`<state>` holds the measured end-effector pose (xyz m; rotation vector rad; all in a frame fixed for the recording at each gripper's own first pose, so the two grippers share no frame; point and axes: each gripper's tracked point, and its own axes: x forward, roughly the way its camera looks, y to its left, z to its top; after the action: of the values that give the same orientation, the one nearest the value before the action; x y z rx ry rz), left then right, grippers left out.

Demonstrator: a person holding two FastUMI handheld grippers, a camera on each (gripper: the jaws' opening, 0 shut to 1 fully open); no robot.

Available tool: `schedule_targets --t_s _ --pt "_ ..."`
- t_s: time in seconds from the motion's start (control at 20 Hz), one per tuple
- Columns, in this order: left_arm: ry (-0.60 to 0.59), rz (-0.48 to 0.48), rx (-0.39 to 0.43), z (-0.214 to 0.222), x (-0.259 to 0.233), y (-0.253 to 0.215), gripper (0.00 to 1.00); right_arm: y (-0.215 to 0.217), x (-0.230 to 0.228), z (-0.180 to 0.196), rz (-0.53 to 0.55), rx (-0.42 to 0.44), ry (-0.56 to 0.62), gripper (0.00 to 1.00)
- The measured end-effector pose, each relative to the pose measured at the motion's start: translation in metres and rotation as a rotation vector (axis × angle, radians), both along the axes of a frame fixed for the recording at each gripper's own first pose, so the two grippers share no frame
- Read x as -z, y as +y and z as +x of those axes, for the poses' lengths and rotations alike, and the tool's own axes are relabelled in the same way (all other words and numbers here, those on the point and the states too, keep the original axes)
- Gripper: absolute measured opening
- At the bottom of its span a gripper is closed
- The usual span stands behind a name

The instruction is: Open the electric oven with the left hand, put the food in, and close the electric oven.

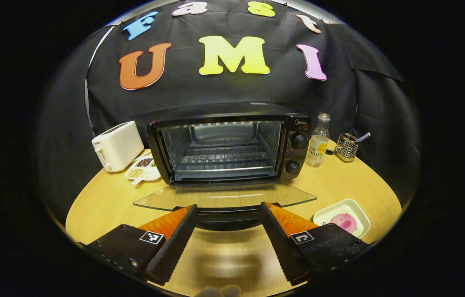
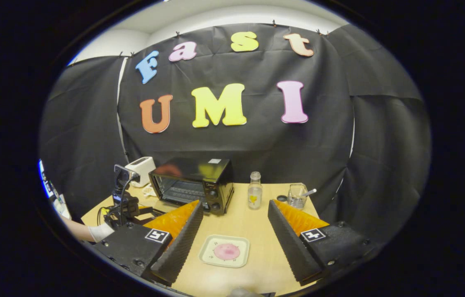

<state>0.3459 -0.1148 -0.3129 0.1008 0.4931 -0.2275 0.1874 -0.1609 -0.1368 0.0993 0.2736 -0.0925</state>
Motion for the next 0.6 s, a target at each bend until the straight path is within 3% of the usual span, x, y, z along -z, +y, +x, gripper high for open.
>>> schedule_targets --t_s 0.4,0.6 --pt "0.121 0.024 -0.020 -0.023 0.061 0.007 0.95 -0.005 0.029 0.006 -0.020 -0.004 0.073 0.96" --pt "0.122 0.027 -0.024 -0.022 0.066 0.004 0.95 -0.012 0.040 0.003 -0.023 -0.003 0.099 0.97"
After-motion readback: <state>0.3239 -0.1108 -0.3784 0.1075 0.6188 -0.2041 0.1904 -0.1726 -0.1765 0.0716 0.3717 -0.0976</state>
